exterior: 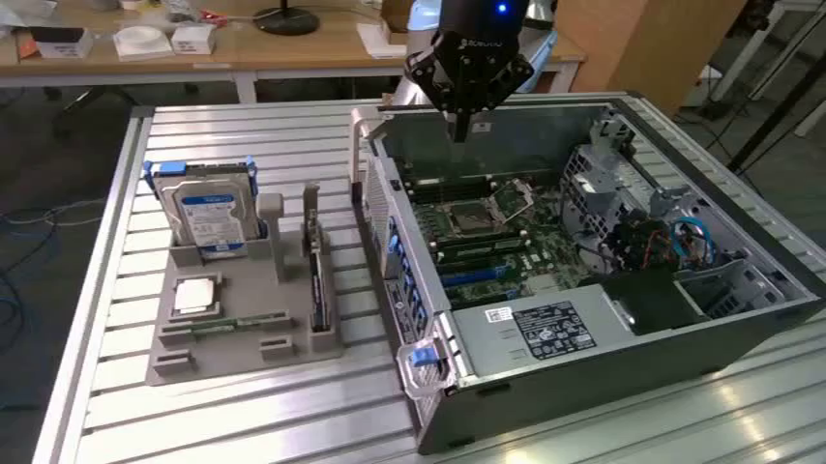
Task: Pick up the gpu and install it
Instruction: 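Reach for the gpu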
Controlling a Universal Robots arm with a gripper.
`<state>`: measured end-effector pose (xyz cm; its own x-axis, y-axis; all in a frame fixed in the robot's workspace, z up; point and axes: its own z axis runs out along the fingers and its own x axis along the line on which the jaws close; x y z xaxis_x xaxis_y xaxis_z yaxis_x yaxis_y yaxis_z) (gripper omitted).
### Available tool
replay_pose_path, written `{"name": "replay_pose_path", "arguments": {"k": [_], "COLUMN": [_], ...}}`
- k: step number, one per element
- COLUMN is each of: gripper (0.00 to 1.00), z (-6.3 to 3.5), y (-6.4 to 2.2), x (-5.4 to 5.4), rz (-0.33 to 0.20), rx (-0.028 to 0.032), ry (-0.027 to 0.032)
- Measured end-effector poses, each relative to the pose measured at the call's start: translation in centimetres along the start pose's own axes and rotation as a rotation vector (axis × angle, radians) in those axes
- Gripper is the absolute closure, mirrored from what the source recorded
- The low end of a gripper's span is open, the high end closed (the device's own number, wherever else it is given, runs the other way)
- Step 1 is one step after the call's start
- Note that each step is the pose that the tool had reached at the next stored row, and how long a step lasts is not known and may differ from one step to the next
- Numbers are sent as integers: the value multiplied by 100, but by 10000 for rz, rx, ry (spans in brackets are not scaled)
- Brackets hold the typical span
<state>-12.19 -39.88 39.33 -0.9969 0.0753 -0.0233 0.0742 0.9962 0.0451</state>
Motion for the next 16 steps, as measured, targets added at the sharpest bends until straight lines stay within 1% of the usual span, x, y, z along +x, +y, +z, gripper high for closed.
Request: {"name": "replay_pose_path", "arguments": {"k": [6, 16], "gripper": [89, 89], "z": [0, 23], "y": [0, -1], "x": [2, 48], "rz": [0, 0], "rx": [0, 0], "ry": [0, 0]}}
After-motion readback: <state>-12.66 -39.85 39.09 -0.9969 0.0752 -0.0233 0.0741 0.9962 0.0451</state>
